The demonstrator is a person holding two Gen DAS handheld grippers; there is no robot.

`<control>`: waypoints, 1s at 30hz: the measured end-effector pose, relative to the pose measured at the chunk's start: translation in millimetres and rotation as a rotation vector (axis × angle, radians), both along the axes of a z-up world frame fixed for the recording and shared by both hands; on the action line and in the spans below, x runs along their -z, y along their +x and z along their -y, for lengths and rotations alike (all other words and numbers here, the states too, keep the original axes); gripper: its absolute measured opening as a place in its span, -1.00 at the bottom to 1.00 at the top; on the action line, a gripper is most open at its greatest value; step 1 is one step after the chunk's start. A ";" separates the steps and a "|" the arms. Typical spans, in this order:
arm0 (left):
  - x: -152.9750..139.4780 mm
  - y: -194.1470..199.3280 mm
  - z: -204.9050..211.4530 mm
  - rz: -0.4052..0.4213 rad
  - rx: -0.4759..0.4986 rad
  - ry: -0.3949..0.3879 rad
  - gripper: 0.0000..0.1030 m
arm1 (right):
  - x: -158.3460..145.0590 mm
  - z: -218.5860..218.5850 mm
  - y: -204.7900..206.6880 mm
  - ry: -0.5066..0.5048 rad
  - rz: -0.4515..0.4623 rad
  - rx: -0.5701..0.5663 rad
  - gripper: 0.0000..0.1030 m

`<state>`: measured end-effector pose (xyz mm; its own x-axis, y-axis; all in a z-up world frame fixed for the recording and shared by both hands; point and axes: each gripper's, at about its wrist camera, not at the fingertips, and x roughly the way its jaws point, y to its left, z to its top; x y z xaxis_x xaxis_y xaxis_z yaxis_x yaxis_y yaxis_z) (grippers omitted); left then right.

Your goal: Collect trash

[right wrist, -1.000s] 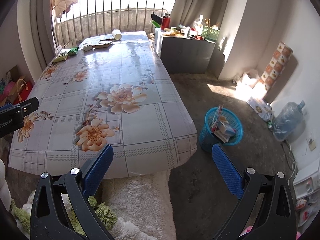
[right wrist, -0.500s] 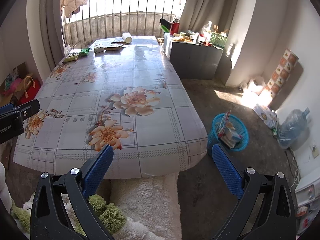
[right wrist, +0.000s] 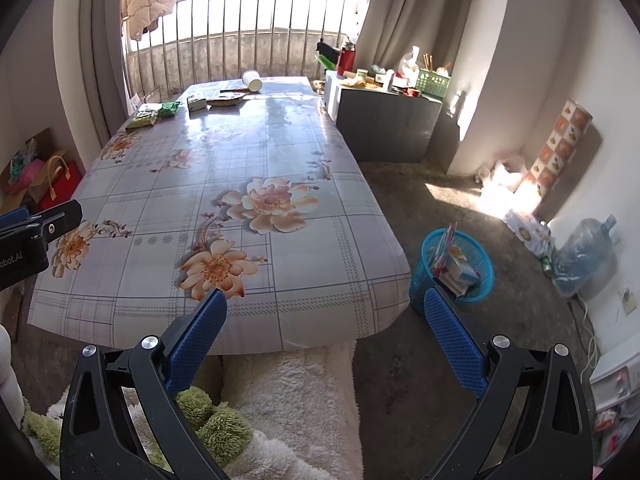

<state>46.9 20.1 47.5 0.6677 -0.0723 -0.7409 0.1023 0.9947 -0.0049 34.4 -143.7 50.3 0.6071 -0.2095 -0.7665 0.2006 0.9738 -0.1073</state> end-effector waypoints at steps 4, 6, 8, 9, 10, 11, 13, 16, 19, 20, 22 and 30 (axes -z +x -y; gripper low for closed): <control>1.3 -0.1 2.7 -0.005 0.007 0.001 0.89 | 0.3 0.4 -0.3 -0.001 -0.002 0.005 0.84; 1.9 0.4 3.8 -0.008 0.009 0.003 0.89 | 0.8 1.8 -0.4 0.000 -0.004 0.008 0.84; 2.3 0.7 4.8 -0.009 0.012 0.004 0.89 | 1.3 2.5 -0.7 0.000 -0.007 0.011 0.84; 2.7 0.8 5.3 -0.011 0.013 0.004 0.89 | 1.5 2.9 -0.9 -0.001 -0.008 0.013 0.84; 2.9 0.8 5.8 -0.013 0.015 0.005 0.89 | 1.9 3.5 -1.1 -0.001 -0.009 0.015 0.84; 3.4 0.9 6.0 -0.015 0.016 0.005 0.89 | 2.4 4.3 -1.2 0.000 -0.011 0.017 0.84; 4.2 1.3 7.8 -0.019 0.021 0.005 0.89 | 3.1 6.3 -2.1 0.001 -0.013 0.023 0.84; 5.4 1.8 10.4 -0.025 0.029 0.006 0.89 | 3.7 9.1 -3.3 0.003 -0.016 0.032 0.84; 6.2 2.1 12.5 -0.028 0.034 0.007 0.89 | 4.4 11.0 -3.7 0.004 -0.018 0.037 0.84; 6.6 2.6 13.1 -0.030 0.035 0.007 0.89 | 4.6 11.3 -3.7 0.004 -0.018 0.038 0.84; 7.6 3.4 14.4 -0.035 0.038 0.006 0.89 | 4.9 12.5 -3.9 0.006 -0.020 0.037 0.84; 9.1 6.0 17.0 -0.045 0.041 0.010 0.89 | 5.0 12.5 -3.9 0.005 -0.020 0.037 0.84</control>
